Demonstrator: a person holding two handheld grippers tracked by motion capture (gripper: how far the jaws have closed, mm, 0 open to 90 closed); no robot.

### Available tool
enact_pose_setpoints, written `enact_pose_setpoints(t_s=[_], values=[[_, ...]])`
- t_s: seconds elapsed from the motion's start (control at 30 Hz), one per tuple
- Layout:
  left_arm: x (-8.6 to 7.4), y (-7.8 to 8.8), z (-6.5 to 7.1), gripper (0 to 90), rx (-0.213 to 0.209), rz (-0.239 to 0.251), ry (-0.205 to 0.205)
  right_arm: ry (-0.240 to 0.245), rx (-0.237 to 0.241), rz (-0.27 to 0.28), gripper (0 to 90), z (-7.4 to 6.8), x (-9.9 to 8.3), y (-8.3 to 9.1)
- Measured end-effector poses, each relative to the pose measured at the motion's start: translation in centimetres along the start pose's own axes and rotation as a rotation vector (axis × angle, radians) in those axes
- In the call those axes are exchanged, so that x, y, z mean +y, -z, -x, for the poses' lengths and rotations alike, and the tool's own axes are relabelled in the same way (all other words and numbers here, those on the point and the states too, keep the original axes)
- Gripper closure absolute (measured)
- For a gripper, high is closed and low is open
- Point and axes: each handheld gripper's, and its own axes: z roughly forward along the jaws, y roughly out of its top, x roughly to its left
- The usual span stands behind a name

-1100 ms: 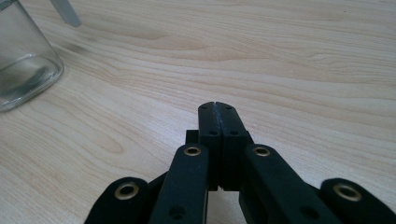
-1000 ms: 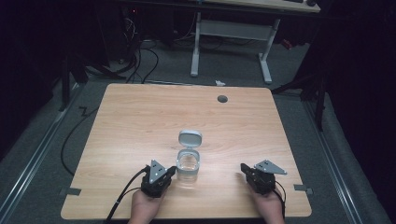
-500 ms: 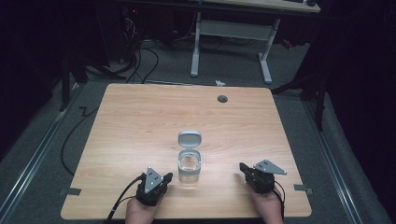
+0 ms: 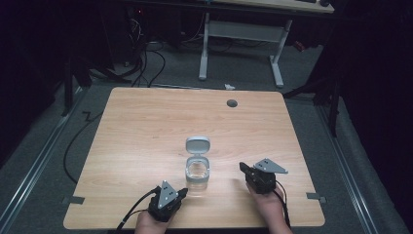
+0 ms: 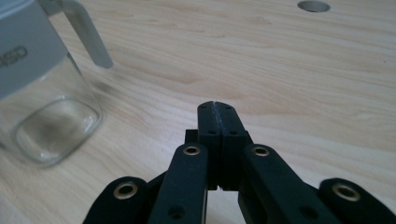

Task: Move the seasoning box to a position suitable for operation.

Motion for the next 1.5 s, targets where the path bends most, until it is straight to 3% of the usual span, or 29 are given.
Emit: enact_pose_setpoints(t_s=[0.17, 0.43, 0.83, 1.1, 1.3, 1.5], values=[[-0.4, -0.2, 0.5, 90.0, -0.021, -0.022, 0.009, 0.004, 0.017, 0.016, 90.0, -0.4, 1.6, -1.1], [-0.2, -0.9, 1.3, 90.0, -0.042, -0.013, 0.001, 0.000, 0.053, 0.042, 90.0, -1.2, 4.4, -2.9], [0.2, -1.3, 1.0, 90.0, -0.034, -0.003, 0.003, 0.015, 0.061, 0.091, 90.0, -2.4, 7.5, -5.0], [0.3, -1.4, 0.9, 90.0, -0.030, 0.005, 0.003, 0.026, 0.080, 0.118, 90.0, -3.4, 9.4, -5.6], [0.1, -1.5, 0.8, 90.0, -0.032, 0.003, 0.003, 0.037, 0.098, 0.130, 90.0, -4.1, 9.8, -5.7], [0.1, -1.4, 0.8, 90.0, -0.033, 0.002, 0.003, 0.044, 0.133, 0.162, 90.0, -4.9, 10.0, -4.6]])
